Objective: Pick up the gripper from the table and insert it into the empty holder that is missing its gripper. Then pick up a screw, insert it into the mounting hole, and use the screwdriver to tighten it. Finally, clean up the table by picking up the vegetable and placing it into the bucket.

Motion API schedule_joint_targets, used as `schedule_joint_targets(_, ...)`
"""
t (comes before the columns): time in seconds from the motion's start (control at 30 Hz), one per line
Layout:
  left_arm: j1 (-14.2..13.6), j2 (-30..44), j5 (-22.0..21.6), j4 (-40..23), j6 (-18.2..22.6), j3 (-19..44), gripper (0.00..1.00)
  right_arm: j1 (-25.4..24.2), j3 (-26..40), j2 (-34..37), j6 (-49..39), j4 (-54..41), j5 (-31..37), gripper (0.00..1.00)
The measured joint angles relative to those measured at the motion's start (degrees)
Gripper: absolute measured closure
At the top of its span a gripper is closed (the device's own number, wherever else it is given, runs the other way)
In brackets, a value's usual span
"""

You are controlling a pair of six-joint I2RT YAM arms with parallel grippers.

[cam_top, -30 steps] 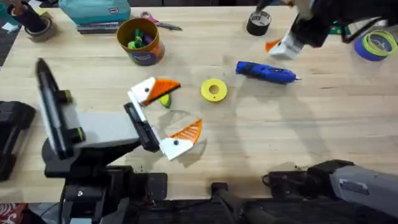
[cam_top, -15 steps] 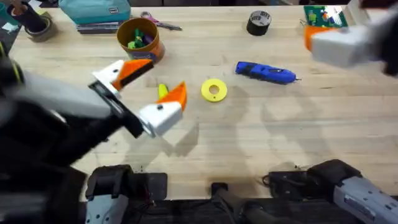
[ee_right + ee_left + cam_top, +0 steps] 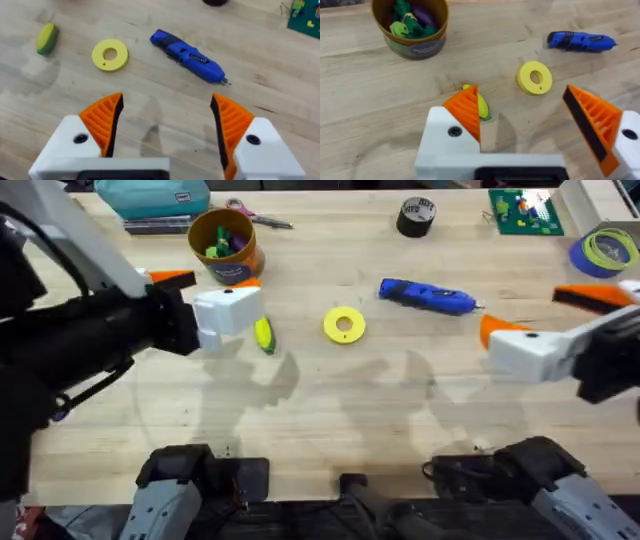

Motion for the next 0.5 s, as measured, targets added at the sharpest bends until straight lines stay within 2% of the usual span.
schedule_joint_targets(0.17,0.0,1.21,-2.18,-0.55,-0.41,0.21,0.016,0.0,-1.37,0.0,0.23,0.19,-0.02,0.005)
schedule_joint_targets(0.3,-0.5,3.8,-5.35,-6.74,-3.85,2.52,0.015,0.0,-1.37,0.0,0.23,0.2,-0.11,0.005)
schedule_joint_targets(0.4,-3.59,7.09,-10.72,-11.71,-7.31,5.39,0.015,0.0,-1.37,0.0,0.24,0.2,-0.09,0.005)
schedule_joint_targets(0.5,-9.21,10.64,-16.58,-13.37,-12.01,7.67,0.014,0.0,-1.37,0.0,0.25,0.2,-0.09,0.007)
